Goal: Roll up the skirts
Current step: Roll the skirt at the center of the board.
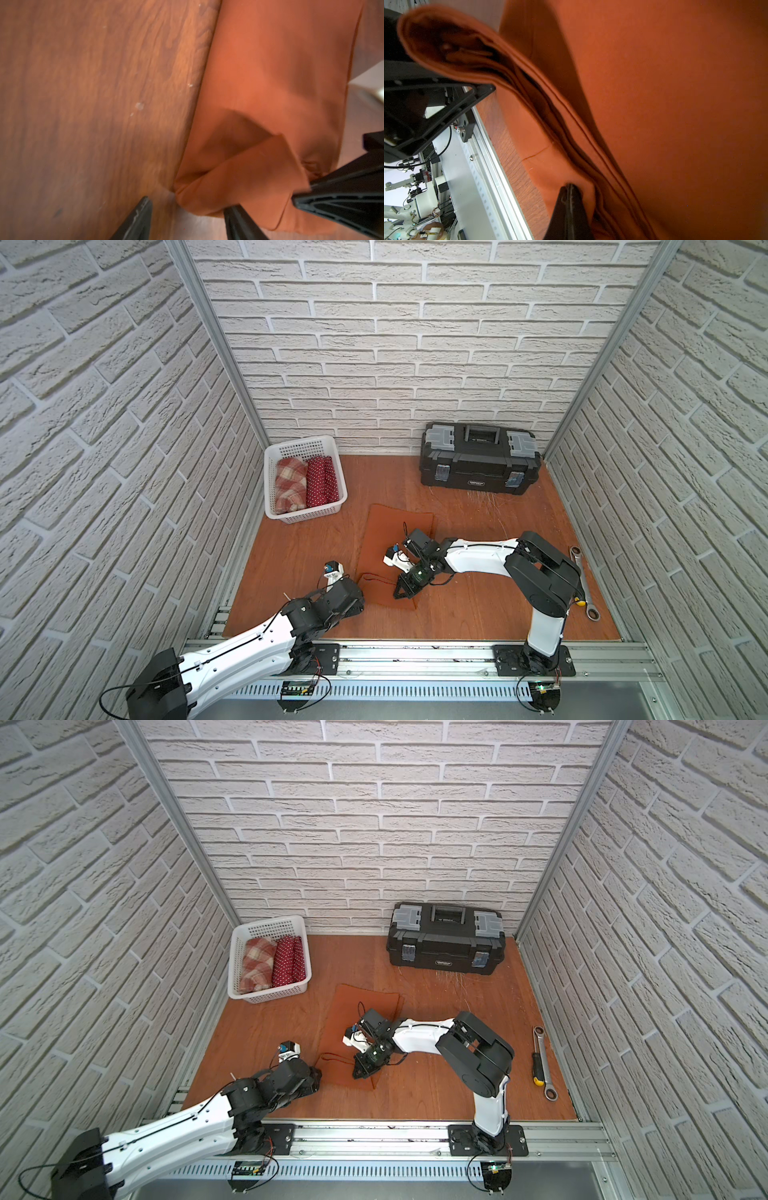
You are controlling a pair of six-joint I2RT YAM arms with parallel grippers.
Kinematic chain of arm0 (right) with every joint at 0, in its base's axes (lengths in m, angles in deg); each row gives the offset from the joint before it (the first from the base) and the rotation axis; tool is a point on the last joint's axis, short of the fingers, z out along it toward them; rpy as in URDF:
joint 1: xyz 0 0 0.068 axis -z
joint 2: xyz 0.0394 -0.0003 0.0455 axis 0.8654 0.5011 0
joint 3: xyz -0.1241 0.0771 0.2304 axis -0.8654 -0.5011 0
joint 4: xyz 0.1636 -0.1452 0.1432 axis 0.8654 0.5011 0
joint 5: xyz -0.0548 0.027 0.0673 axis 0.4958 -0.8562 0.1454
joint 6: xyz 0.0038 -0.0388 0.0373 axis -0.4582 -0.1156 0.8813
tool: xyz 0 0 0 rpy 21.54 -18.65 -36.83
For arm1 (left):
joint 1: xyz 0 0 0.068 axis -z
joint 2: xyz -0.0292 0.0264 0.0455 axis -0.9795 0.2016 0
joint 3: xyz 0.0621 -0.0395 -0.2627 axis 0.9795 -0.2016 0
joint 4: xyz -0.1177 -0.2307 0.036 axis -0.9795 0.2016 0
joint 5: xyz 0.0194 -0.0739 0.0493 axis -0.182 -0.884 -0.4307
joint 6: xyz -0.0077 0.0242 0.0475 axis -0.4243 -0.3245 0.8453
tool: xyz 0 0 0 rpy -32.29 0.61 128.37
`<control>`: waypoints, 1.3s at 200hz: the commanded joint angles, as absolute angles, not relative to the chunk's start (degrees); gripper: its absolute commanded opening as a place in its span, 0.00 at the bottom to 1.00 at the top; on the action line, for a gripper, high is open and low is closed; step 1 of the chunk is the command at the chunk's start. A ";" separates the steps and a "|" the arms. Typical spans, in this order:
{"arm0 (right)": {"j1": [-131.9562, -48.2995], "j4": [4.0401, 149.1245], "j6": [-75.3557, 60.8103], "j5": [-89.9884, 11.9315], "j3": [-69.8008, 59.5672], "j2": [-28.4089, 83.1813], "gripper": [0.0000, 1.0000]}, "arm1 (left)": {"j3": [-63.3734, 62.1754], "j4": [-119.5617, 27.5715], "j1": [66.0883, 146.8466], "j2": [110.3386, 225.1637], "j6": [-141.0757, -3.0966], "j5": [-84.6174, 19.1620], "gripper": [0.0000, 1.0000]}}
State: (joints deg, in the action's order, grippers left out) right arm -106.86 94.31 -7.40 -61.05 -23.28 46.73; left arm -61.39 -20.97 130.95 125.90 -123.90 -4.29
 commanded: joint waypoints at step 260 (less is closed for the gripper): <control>-125.68 93.29 -11.72 -12.33 -38.33 20.80 0.57 | -55.64 -29.50 134.45 136.99 -122.16 0.16 0.00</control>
State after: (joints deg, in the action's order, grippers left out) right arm -122.91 96.17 -10.26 -27.26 -34.25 26.00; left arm -56.12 -34.70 133.26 137.95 -118.96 -2.43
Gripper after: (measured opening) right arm 0.544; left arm 0.106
